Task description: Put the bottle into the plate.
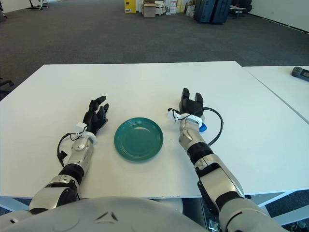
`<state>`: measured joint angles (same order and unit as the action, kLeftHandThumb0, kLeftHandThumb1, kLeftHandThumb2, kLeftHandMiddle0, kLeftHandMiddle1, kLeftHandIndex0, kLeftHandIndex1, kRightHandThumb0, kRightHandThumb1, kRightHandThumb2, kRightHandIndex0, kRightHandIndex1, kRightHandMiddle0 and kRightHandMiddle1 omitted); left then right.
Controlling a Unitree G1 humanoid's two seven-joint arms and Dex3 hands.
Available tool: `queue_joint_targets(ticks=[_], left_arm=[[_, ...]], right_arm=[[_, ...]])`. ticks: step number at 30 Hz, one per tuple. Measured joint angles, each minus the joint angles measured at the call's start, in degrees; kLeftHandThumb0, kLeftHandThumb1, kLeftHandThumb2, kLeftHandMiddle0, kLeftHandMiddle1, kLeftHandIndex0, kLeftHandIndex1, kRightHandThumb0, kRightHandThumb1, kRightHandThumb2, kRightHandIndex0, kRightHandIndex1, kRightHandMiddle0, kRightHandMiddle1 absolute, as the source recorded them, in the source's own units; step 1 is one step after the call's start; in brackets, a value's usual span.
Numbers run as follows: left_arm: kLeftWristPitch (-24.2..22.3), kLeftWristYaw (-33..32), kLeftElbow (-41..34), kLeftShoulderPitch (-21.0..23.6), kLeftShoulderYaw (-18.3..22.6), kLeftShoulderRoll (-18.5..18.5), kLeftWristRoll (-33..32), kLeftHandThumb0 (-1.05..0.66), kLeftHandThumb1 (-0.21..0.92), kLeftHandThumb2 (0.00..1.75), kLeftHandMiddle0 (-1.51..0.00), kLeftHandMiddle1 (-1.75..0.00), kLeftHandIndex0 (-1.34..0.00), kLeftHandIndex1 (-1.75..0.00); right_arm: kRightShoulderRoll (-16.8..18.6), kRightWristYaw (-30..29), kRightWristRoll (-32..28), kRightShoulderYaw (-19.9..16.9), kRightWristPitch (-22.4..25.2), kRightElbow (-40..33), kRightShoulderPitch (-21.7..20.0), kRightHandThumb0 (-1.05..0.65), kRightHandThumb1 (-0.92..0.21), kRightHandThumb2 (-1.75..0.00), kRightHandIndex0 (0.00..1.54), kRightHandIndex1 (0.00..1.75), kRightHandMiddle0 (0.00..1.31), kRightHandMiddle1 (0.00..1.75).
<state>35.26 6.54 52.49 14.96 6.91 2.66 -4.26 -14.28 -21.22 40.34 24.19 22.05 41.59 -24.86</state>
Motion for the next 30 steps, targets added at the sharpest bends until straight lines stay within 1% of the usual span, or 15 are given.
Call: queue_joint_targets(ticks=[5, 7, 9, 11, 14, 15, 16, 17, 18, 21, 25, 27, 28, 29, 30], left_arm=[[-0.02, 0.05, -0.16, -0.06, 0.02, 0.00, -0.04, -0.82, 0.92, 0.94, -0.42, -0.01, 0.00, -0.96], [-0.02, 0.10, -0.19, -0.08, 0.04, 0.00, -0.06, -0.81, 0.92, 0.94, -0.42, -0.01, 0.00, -0.97], [-0.01, 0.14, -0.20, -0.09, 0.07, 0.02, -0.09, -0.81, 0.92, 0.94, -0.43, -0.01, 0.00, -0.97], [0.00, 0.17, -0.21, -0.09, 0.11, 0.04, -0.11, -0.81, 0.92, 0.95, -0.43, -0.01, 0.00, -0.97], [0.04, 0.25, -0.22, -0.10, 0.15, 0.12, -0.22, -0.80, 0.92, 0.95, -0.43, -0.01, 0.00, -0.98], [0.05, 0.27, -0.22, -0.11, 0.16, 0.16, -0.28, -0.81, 0.92, 0.95, -0.43, -0.01, 0.00, -0.98], [0.06, 0.27, -0.23, -0.11, 0.18, 0.21, -0.33, -0.81, 0.92, 0.95, -0.43, -0.01, 0.00, -0.98], [0.08, 0.27, -0.24, -0.12, 0.20, 0.23, -0.37, -0.81, 0.92, 0.95, -0.43, -0.01, 0.00, -0.99], [0.14, 0.28, -0.23, -0.13, 0.24, 0.25, -0.44, -0.81, 0.92, 0.95, -0.43, -0.01, 0.00, -0.99], [0.36, 0.28, -0.22, -0.15, 0.32, 0.30, -0.59, -0.81, 0.92, 0.95, -0.42, -0.01, 0.00, -0.99], [0.91, 0.28, -0.21, -0.24, 0.36, 0.29, -0.59, -0.81, 0.92, 0.96, -0.42, -0.01, 0.00, -0.99], [1.19, 0.28, -0.21, -0.29, 0.37, 0.29, -0.59, -0.82, 0.92, 0.96, -0.42, -0.01, 0.00, -0.99], [1.22, 0.28, -0.20, -0.29, 0.38, 0.30, -0.59, -0.82, 0.92, 0.96, -0.42, -0.01, 0.00, -1.00], [1.23, 0.28, -0.20, -0.29, 0.40, 0.30, -0.60, -0.82, 0.92, 0.96, -0.42, -0.01, 0.00, -1.00], [1.23, 0.28, -0.20, -0.29, 0.41, 0.31, -0.61, -0.81, 0.92, 0.96, -0.42, -0.01, 0.00, -1.00]], right_arm=[[0.03, -0.60, 0.60, -0.07, 0.02, 0.65, -0.05, -1.05, -0.92, -0.58, 0.15, 0.12, 0.02, 0.06], [0.08, -0.95, 0.79, -0.07, -0.02, 0.99, -0.11, -1.05, -0.92, -0.57, 0.14, 0.32, 0.01, 0.20], [0.09, -1.25, 0.85, -0.08, -0.24, 1.41, -0.22, -1.05, -0.92, -0.50, 0.08, 0.72, 0.00, 0.49], [0.08, -1.57, 0.87, -0.10, -0.50, 1.86, -0.35, -1.01, -0.92, -0.39, 0.07, 0.94, 0.00, 0.67], [0.01, -1.93, 0.89, -0.12, -1.32, 2.90, -0.71, -0.90, -0.89, -0.26, 0.15, 1.14, 0.00, 0.86], [-0.03, -1.95, 0.89, -0.14, -1.56, 3.24, -0.87, -0.83, -0.86, -0.23, 0.22, 1.22, 0.00, 1.02], [-0.06, -1.99, 0.89, -0.18, -1.89, 3.79, -1.10, -0.80, -0.85, -0.22, 0.25, 1.25, 0.00, 1.07], [-0.09, -2.00, 0.89, -0.21, -2.16, 4.19, -1.29, -0.73, -0.80, -0.25, 0.31, 1.38, 0.00, 1.24], [-0.13, -2.02, 0.89, -0.29, -2.54, 5.06, -1.67, -0.70, -0.76, -0.30, 0.33, 1.43, 0.00, 1.30], [-0.10, -2.04, 0.86, -0.71, -2.73, 7.53, -3.05, -0.58, -0.53, -0.63, 0.51, 1.66, 0.09, 1.58], [-0.03, -2.55, 0.85, -1.85, -2.02, 10.13, -4.35, -0.52, -0.44, -0.78, 0.65, 1.72, 0.20, 1.65], [0.13, -3.61, 0.85, -2.15, -1.80, 11.43, -4.87, -0.46, -0.50, -0.82, 0.71, 1.74, 0.42, 1.58], [0.22, -4.15, 0.85, -2.20, -1.71, 11.98, -5.06, -0.45, -0.50, -0.86, 0.72, 1.74, 0.46, 1.58], [0.34, -4.84, 0.85, -2.22, -1.70, 12.57, -5.30, -0.45, -0.48, -0.92, 0.73, 1.74, 0.50, 1.59], [0.45, -5.40, 0.85, -2.22, -1.68, 13.05, -5.47, -0.29, -0.37, -1.12, 0.74, 1.73, 0.49, 1.64]])
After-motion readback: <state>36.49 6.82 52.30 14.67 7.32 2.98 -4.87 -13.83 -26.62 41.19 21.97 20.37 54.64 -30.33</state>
